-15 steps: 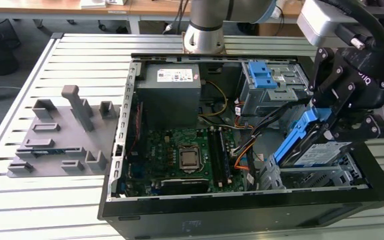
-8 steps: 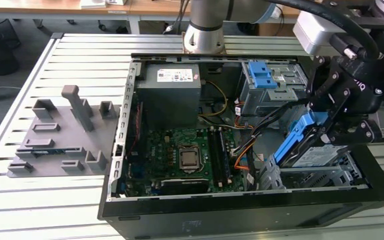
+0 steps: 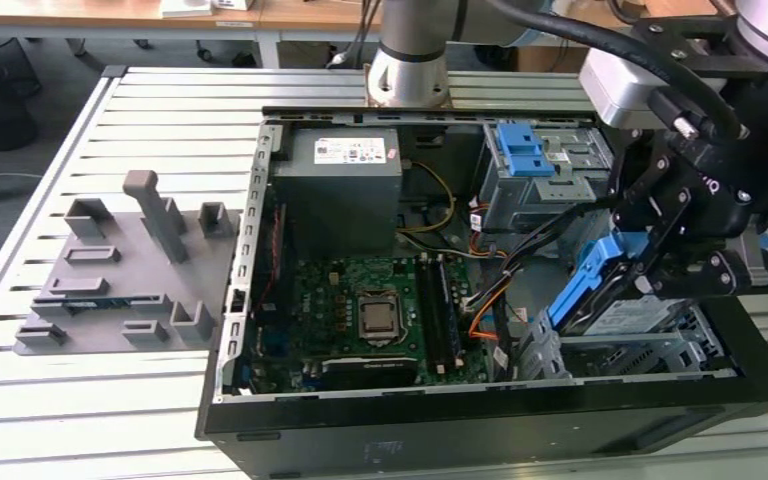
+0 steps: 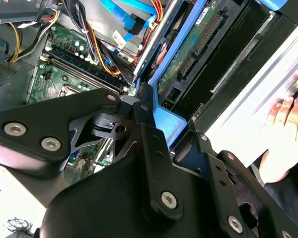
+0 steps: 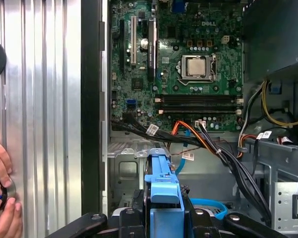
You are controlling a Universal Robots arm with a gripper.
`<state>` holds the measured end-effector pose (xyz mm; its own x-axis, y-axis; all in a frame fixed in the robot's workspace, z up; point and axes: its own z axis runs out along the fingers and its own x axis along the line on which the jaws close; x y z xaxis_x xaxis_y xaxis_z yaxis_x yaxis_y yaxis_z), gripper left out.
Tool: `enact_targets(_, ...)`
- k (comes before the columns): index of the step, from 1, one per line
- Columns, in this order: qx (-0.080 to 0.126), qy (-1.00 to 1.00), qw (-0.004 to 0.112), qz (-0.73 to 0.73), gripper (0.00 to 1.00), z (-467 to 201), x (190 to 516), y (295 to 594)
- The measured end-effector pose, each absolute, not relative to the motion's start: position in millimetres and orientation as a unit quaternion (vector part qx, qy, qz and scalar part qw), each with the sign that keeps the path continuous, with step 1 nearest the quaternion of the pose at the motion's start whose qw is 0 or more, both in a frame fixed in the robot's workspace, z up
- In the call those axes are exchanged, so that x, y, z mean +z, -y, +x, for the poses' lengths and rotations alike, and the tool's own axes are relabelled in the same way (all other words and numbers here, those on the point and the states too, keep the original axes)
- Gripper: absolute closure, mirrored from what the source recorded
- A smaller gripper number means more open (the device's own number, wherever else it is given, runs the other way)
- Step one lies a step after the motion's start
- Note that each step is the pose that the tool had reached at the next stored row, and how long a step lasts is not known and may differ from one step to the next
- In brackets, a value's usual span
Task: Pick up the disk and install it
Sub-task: 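Insert the disk into the insertion slot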
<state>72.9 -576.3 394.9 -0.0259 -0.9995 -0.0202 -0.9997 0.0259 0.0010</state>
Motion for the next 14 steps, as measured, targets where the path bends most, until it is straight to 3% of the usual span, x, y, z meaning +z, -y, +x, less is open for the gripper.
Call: enact_targets(14, 0.007, -0.716, 0.007, -0.698, 0.63, 73, 382, 577)
